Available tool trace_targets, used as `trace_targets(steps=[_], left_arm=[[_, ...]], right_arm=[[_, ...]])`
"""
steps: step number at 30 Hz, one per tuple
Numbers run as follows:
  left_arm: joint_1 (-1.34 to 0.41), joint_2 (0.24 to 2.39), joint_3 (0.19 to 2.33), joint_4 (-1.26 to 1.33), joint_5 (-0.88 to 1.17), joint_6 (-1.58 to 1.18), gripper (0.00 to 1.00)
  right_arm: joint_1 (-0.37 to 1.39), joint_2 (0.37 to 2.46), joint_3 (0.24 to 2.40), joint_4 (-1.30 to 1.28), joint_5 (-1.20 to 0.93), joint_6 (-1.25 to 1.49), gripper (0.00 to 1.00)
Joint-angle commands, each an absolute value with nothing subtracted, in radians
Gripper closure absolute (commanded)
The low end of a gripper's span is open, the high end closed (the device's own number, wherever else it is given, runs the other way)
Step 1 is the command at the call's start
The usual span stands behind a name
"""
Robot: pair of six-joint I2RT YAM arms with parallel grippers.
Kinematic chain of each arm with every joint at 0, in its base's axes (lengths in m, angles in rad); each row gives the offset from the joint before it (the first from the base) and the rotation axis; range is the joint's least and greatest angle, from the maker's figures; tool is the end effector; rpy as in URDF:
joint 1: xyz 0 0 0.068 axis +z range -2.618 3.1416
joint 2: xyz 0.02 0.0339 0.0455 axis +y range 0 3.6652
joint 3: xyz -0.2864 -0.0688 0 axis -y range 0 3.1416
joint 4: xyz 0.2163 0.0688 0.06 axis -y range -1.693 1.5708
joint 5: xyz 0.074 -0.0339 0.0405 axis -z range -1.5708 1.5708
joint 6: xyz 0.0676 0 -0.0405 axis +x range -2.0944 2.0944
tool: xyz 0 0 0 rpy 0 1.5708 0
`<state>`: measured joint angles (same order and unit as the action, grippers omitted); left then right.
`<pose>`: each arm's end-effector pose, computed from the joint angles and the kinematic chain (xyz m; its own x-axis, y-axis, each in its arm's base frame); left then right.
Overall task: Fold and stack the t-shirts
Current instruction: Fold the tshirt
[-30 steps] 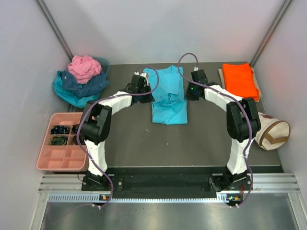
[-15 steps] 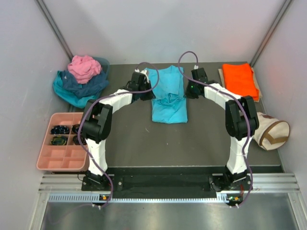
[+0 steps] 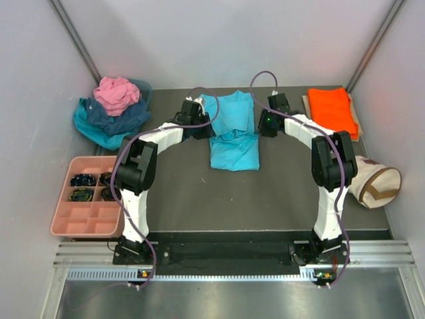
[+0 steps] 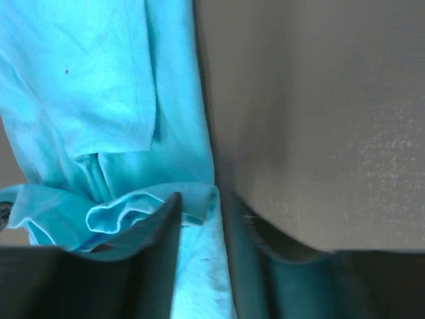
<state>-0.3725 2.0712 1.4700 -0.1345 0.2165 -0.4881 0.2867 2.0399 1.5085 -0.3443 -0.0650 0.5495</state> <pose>0.4358 -0.1859 0.1979 -0.7883 -0.1837 -0.5872 0.1518 0.8668 -0.4750 0.4371 0.1334 0.2024 -0.7964 0.3085 -0.5201 0.1100 0.9196 0.3770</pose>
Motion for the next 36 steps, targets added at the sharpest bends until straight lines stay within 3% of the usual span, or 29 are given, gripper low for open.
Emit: trace_targets(steps=[1,5,8,13,15,18,23,36], left_arm=[[-0.336,2.059,1.526,-0.146,0.187,-0.466,0.49],[-0.299,2.023,1.523,-0.16,0.146,-0.459,0.16],[-0.275,1.99,1.511,-0.176,0.129,-0.456,0.09],[-0.268,1.835,1.407,-0.137,0.06,-0.454,0.07],[-0.268,1.748,1.318,-0.1,0.06,-0.48,0.06],[-0.271,1.645,1.175,-0.009,0.058,-0.526,0.01],[-0.273,1.536,1.029,0.023,0.012,-0.549,0.01],[-0.273,1.503,0.934,0.021,0.018,-0.571,0.01]], right_arm=[[0.25,2.01,1.546,-0.334,-0.02,0.542,0.59],[0.232,1.98,1.528,-0.339,-0.003,0.538,0.55],[0.227,1.954,1.513,-0.347,0.035,0.535,0.54],[0.225,1.841,1.422,-0.304,0.003,0.522,0.52],[0.233,1.807,1.378,-0.261,-0.125,0.499,0.5],[0.276,1.778,1.368,-0.273,-0.26,0.456,0.39],[0.344,1.769,1.376,-0.267,-0.405,0.472,0.18],[0.454,2.025,1.548,-0.203,-0.549,0.549,0.11]])
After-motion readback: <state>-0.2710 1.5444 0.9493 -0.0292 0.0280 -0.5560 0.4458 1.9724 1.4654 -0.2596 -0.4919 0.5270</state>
